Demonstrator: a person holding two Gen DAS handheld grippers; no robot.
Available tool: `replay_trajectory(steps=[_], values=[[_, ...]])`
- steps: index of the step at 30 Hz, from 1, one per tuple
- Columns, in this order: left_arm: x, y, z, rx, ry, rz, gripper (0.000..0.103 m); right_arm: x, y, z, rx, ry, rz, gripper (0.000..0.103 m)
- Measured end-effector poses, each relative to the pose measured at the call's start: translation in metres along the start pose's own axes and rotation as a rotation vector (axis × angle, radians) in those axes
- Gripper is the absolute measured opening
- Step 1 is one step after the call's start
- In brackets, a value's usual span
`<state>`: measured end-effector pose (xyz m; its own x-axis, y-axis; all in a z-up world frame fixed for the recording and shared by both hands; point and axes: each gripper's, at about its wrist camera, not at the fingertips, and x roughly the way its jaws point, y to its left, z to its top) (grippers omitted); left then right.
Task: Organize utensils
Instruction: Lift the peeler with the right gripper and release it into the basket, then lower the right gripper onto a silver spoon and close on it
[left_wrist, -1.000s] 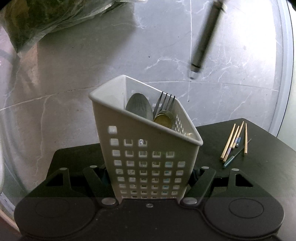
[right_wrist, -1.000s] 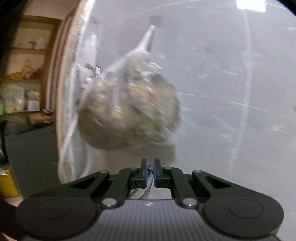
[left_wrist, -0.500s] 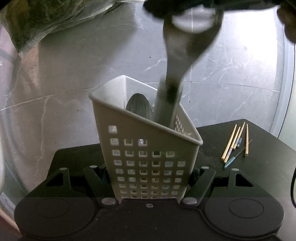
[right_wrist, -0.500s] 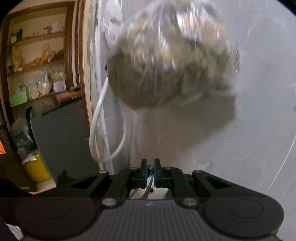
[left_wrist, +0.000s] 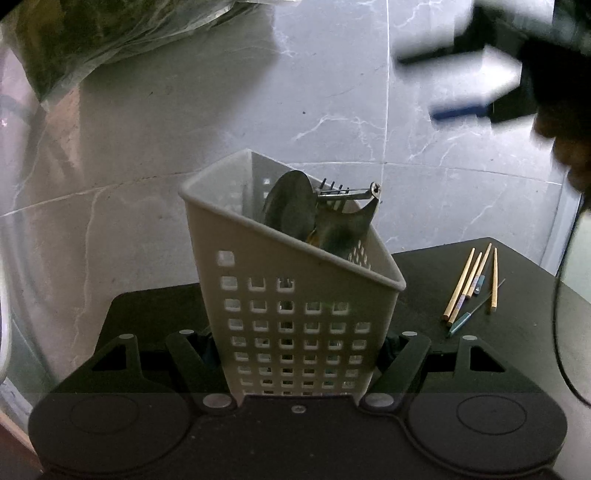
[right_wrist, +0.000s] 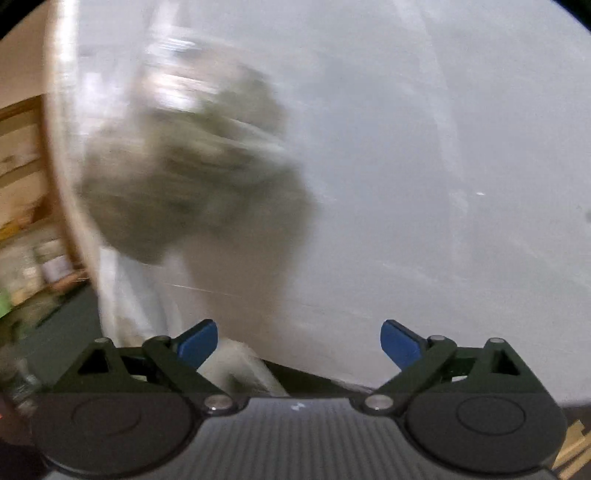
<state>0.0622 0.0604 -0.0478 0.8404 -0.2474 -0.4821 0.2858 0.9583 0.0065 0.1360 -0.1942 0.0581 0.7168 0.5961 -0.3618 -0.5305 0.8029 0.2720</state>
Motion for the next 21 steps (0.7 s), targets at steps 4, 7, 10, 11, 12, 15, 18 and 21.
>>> replay_trajectory(steps=[4,7,10,11,12,15,18,21], values=[[0.001,-0.001,0.001,-0.002,0.006,0.004,0.076,0.039,-0.052,-0.035,0.074,0.122,-0.110,0.098],[0.001,-0.001,0.003,-0.004,0.011,0.009,0.076,0.072,-0.081,-0.060,0.140,0.198,-0.135,0.098],[0.002,-0.002,0.005,-0.004,0.015,0.013,0.076,0.097,-0.097,-0.077,0.171,0.239,-0.146,0.094],[0.002,-0.002,0.006,-0.004,0.016,0.014,0.076,0.103,-0.099,-0.080,0.171,0.243,-0.147,0.093],[0.002,-0.003,0.006,-0.004,0.017,0.016,0.076,0.109,-0.102,-0.082,0.168,0.246,-0.149,0.091],[0.002,-0.003,0.007,-0.006,0.018,0.021,0.076,0.121,-0.105,-0.088,0.175,0.262,-0.152,0.084],[0.003,-0.004,0.007,-0.007,0.020,0.025,0.076,0.130,-0.106,-0.092,0.158,0.257,-0.165,0.078],[0.003,-0.005,0.007,-0.009,0.020,0.028,0.076,0.134,-0.101,-0.090,0.165,0.265,-0.168,0.056]])
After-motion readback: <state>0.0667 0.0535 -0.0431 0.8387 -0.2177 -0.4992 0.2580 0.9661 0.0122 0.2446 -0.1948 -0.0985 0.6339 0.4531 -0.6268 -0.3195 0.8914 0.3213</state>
